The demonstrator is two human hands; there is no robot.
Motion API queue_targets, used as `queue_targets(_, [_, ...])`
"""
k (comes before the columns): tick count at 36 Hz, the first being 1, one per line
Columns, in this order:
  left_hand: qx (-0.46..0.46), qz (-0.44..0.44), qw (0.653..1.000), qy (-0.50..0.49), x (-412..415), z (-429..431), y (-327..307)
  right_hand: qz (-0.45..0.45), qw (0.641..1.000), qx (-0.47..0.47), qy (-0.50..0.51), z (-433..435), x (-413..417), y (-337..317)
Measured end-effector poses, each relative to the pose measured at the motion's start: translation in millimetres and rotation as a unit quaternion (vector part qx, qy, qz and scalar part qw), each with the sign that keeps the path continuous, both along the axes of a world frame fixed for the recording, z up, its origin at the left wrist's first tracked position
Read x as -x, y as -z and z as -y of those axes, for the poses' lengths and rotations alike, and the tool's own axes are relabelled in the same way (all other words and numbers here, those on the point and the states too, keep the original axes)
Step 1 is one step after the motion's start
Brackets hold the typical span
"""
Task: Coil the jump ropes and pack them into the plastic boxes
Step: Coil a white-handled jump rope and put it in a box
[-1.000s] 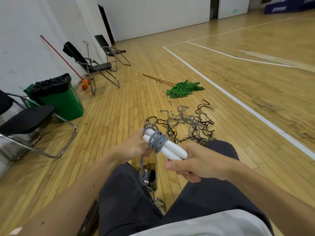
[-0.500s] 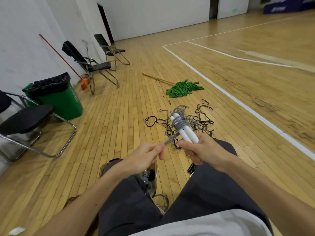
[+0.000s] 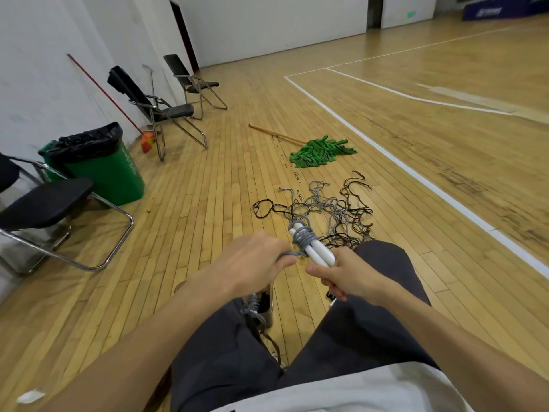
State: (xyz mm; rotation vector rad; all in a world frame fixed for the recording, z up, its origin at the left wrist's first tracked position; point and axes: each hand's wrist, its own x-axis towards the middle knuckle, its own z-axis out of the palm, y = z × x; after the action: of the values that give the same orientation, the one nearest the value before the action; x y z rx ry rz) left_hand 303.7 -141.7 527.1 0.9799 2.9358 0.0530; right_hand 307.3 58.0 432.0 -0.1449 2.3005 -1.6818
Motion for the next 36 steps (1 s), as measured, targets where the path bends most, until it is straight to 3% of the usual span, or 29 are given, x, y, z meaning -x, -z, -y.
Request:
queue_targets(4, [0.032,-0.054,0.996,0.058,7,-1,-16,0.009,0.999,-0.031,-0.036,4,-4,-6])
queue_targets(11, [-0.004,-0.043,0.992,0.117,22,1,-36,0.058,0.984,-0.092,-0.139,11,-14,-22])
queue_targets(20, [-0.152,0.141,0.974,0.094,31,1,-33,0.029,0.958,-0.150,-0.241,11,-27,-47])
queue_targets(26, [-0.287,0.285,0.913,0.060,36,12,-25,-0.005,0.960,-0.148,-0.238,10,-32,-59])
queue_targets(36, [-0.369,0.406,0.836,0.031,42,28,6,-0.012,0.968,-0.033,-0.248,17,-44,-65])
